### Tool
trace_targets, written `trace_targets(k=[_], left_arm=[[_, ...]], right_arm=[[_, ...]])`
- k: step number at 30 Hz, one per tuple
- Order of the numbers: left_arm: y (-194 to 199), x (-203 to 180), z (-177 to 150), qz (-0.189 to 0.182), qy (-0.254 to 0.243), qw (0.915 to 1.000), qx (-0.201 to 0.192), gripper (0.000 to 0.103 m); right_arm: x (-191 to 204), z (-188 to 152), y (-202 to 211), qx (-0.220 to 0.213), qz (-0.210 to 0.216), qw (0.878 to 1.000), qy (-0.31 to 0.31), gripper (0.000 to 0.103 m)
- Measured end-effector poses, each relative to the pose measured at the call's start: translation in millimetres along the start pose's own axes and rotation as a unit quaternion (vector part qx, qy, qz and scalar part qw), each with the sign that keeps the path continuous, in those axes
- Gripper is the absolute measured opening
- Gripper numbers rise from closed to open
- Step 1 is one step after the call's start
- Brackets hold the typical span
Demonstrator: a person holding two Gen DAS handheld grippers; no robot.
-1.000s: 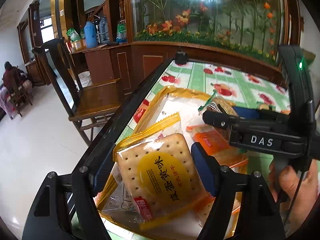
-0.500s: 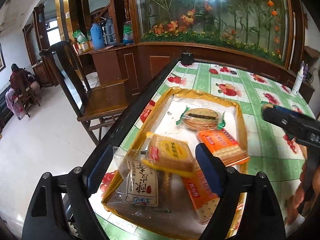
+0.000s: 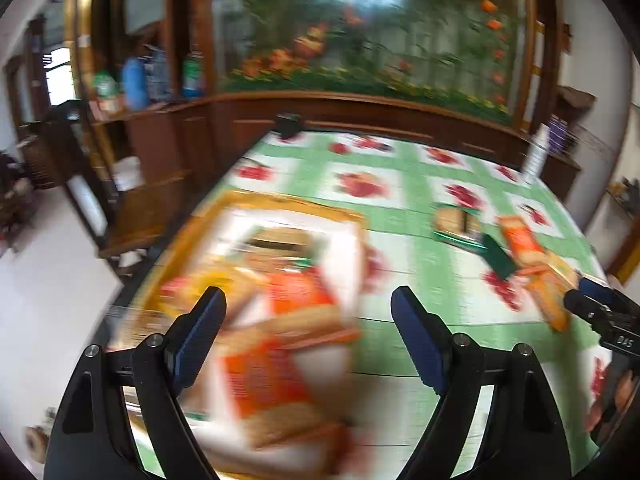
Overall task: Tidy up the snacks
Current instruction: 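Open both tools and lift away from the tray, then grasp the round biscuit pack with left tool while right tool grasps yellow Biscuits pack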
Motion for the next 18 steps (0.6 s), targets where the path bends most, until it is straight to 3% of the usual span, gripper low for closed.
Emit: trace_targets(k=[8, 18], left_arm=[[-22, -75, 0, -0.056, -0.05, 0.9964, 0.04, 0.085], [-94, -149, 71, -0.079, -0.079, 0.9914, 0.069, 0.085]], right_arm=[[-53, -16, 7, 0.016, -0.013, 1.0, 0.006, 0.097], [-64, -8, -29, 0.048, -0.045, 0.998, 0.025, 0.097]])
Point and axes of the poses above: each gripper's, at about its wrist camera, not at the fingertips, and y roughly against the way its jaws point, x to its left, z to its top, the point moved 9 cm from there along -y, roughly the way its jaws point, and after that the axes turned 15 degrees about x, right-handed, at the moved point
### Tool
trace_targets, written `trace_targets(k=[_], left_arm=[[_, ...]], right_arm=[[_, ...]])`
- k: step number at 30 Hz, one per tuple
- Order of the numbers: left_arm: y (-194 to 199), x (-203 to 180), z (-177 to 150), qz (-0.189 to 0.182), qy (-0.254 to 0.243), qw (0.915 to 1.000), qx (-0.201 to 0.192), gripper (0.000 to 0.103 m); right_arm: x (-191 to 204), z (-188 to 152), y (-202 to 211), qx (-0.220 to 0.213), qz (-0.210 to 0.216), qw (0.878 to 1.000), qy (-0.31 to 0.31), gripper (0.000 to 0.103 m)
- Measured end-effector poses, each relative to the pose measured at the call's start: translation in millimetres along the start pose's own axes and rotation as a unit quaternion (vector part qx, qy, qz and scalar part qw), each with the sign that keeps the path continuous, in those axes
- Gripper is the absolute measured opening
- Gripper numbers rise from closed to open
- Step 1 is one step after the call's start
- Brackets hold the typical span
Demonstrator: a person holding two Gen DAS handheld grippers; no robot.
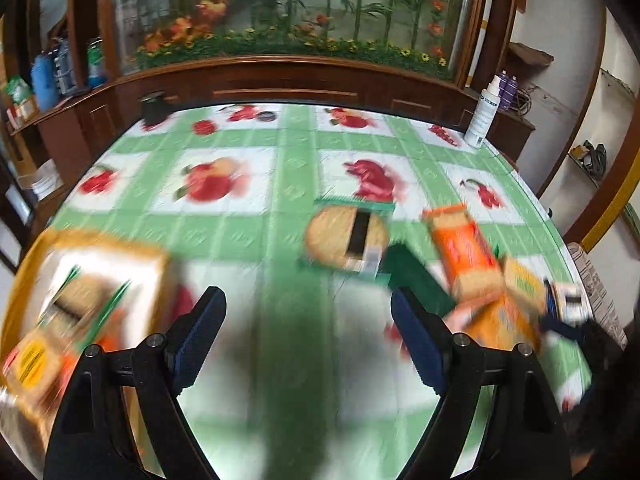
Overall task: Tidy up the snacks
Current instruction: 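Grasp the round biscuit pack with left tool while right tool grasps yellow Biscuits pack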
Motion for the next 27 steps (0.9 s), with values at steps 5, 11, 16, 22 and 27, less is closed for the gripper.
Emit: trace_targets(k=[5, 11, 16, 22, 27], left_arm=[[-48, -24, 34, 0.011, -0.034, 0.9988, 0.032, 0.085], [-86, -33, 47, 0.033, -0.067, 0.9956, 0.056, 0.085], [-103, -26, 51, 0.021, -0.057, 0.9966, 0.056, 0.091], [-97, -20, 49, 0.016, -0.049, 0.9978, 0.043, 0.076], [-87, -14, 32, 0.017, -0.041, 0.9982, 0.041, 0.076]], right_arm=[[-6, -3, -13, 0.02, -0.004, 1.0, -0.005, 0.097], [-12, -4, -23, 0.031, -0.009, 0.999, -0.012, 0.1], [-16, -3, -30, 0.043, -0.001, 0.999, -0.02, 0.1], [-17, 2, -35, 0.051, -0.011, 0.998, -0.021, 0.095], [-19, 1, -37, 0.059, -0.026, 0.998, -0.024, 0.071]])
Point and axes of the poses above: each gripper's, at about its wrist camera, not at the fingertips, and y roughly against the way its jaws point, x to its left, z to its top, the point moved 9 cm from there along -y, roughly the way its jaws point, and after that the axes turned 15 degrees about x, right-handed, at the moved point
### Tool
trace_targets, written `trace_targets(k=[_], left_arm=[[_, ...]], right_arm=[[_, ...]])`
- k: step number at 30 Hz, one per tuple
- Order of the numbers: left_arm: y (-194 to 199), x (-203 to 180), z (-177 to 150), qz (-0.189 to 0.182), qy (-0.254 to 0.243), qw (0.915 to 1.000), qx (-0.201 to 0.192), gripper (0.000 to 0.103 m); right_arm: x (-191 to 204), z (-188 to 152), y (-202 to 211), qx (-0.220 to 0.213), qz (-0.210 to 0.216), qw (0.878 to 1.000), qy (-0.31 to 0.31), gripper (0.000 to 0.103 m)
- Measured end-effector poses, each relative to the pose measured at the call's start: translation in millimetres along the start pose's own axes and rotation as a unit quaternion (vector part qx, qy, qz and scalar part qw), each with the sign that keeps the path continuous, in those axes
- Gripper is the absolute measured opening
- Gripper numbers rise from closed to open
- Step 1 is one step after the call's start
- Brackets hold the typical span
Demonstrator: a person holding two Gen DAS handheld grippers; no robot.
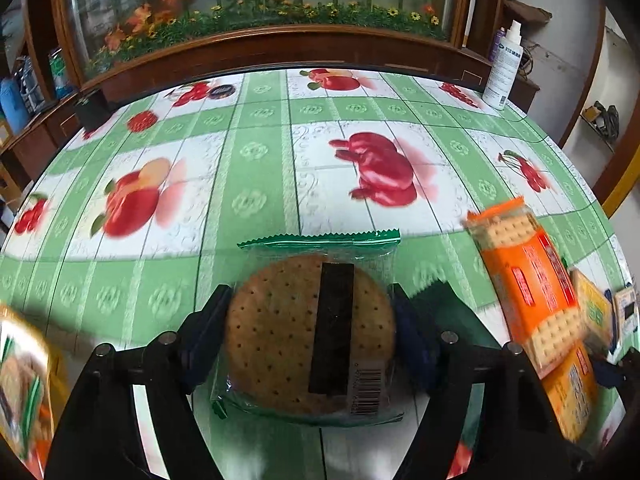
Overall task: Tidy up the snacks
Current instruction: 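Grasp the round biscuit pack with left tool while right tool grasps yellow Biscuits pack, then carry both packs to the tray and lower them in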
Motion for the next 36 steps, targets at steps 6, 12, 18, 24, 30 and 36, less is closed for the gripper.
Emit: trace_targets(k=[6, 12, 18, 24, 30, 36], left_arm=[[40, 3, -37, -0.007, 0.008, 0.9995, -0.03, 0.076], [89, 22, -79, 0.006, 0.026, 0.9976, -0.064, 0.076], [127, 55, -121, 0.043, 0.059, 0.9937, -0.086, 0.076], [150, 83, -157, 0.078, 0.085, 0.9886, -0.097, 0.076], [173, 108, -179, 0.098, 0.107, 0.9828, -0.115, 0.076], [186, 131, -192, 0.108, 0.129, 0.9777, -0.126, 0.076]], right_arm=[[5, -3, 6, -0.012, -0.003, 1.0, 0.007, 0.071], [22, -10, 22, -0.029, 0.024, 0.999, 0.015, 0.071], [51, -27, 58, -0.072, 0.071, 0.995, 0.008, 0.071], [95, -31, 93, -0.108, 0.093, 0.989, 0.034, 0.07], [147, -27, 117, -0.13, 0.102, 0.983, 0.078, 0.07], [193, -27, 121, -0.133, 0.112, 0.978, 0.114, 0.07]])
Point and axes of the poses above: each gripper's, at about its wrist camera, not at the fingertips, and y roughly against the way its jaws point, x to its left, z to its top, the point moved 9 cm from there along -y, roughly the way its jaws point, and after that the axes turned 15 degrees about x, right-handed, at the moved point
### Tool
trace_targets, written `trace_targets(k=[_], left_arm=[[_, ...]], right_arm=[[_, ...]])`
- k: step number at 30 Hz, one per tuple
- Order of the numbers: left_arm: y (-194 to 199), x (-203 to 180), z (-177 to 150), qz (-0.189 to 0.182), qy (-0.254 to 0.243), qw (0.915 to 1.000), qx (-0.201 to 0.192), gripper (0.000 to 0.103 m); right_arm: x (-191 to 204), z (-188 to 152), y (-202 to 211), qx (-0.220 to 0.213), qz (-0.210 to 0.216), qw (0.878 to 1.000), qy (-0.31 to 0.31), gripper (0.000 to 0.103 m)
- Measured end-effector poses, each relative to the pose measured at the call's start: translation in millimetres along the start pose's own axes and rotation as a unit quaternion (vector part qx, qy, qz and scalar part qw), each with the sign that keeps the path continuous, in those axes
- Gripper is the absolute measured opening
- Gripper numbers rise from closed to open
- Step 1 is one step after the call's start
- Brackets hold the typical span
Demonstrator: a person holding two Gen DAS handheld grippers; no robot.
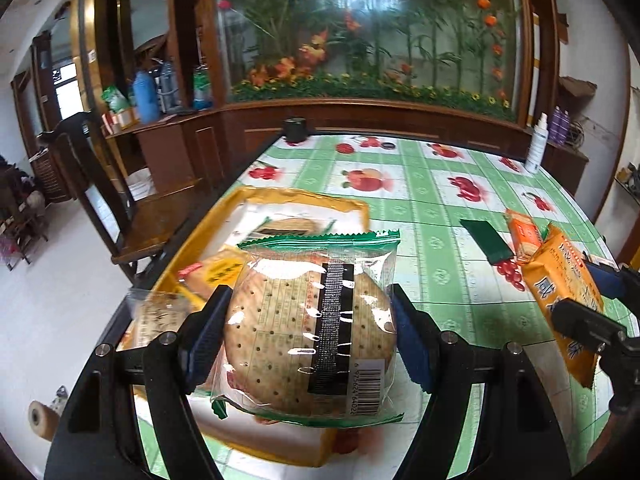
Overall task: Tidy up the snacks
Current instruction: 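Carry both packs to the tray and lower them in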
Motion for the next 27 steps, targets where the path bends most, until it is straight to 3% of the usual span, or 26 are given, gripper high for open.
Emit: trace_targets(k=[17, 27], left_arm=[[-5, 55, -9, 0.014, 0.048, 0.9987, 0.002, 0.076], [-17, 77, -11, 0.025, 0.069, 0.9972, 0.017, 0.076]], right_arm=[[61, 20, -26, 0.006, 0.031, 0.999, 0.04, 0.07], [82, 53, -59, 0.01, 0.086, 0.996, 0.03, 0.07]])
Point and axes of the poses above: each gripper's, at about its wrist camera, not at the fingertips, and y roughly against the way its jaws point, x to its left, z to its top, the point moved 9 cm from there along -y, roughly the way its jaws point, and after that the axes turned 15 degrees about x, right-handed, at the moved point
